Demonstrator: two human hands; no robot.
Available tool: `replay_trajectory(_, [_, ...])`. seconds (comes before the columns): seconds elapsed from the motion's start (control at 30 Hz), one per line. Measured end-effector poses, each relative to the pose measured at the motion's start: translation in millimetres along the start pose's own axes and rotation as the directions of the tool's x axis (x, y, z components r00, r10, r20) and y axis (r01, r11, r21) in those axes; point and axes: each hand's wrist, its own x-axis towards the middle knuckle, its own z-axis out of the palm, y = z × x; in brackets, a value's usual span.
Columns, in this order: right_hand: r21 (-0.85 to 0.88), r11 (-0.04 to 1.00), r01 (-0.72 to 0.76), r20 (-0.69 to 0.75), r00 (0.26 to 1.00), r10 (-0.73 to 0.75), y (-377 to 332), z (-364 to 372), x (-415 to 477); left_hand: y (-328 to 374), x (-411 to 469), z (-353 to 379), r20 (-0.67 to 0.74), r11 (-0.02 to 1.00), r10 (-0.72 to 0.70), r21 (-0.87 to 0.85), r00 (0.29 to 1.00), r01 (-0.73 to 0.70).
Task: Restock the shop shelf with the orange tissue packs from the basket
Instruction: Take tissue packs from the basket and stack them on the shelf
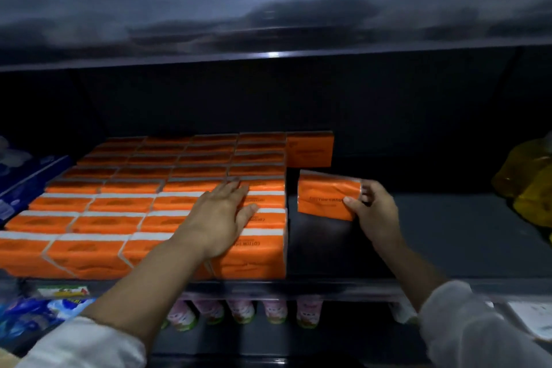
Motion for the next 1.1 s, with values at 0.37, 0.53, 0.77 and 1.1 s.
replay_trajectory(0.37, [-0.245, 0.97, -0.008, -0.059, 0.998, -0.007, -11, 55, 92, -3, 0, 11, -0.08, 0.992, -0.027, -0.123, 0.996, 0.017])
replay_trajectory(0.53, [-0.299, 0.953, -0.052, -0.107, 0.994, 0.021, -17, 67, 97, -3, 1, 11, -0.087, 0.99, -0.024, -0.139, 0.996, 0.012])
replay_trajectory(0.77, [-0.311, 0.949, -0.049, 0.018, 0.998, 0.057, -19, 58, 90, -1, 0, 8, -0.074, 0.992, -0.018, -0.127, 0.997, 0.008])
replay_trajectory(1.1, [-0.138, 0.987, -0.088, 0.004, 0.996, 0.089, -32, 16, 47, 1, -7, -7, -0.218, 0.999, 0.026, -0.016, 0.976, -0.03])
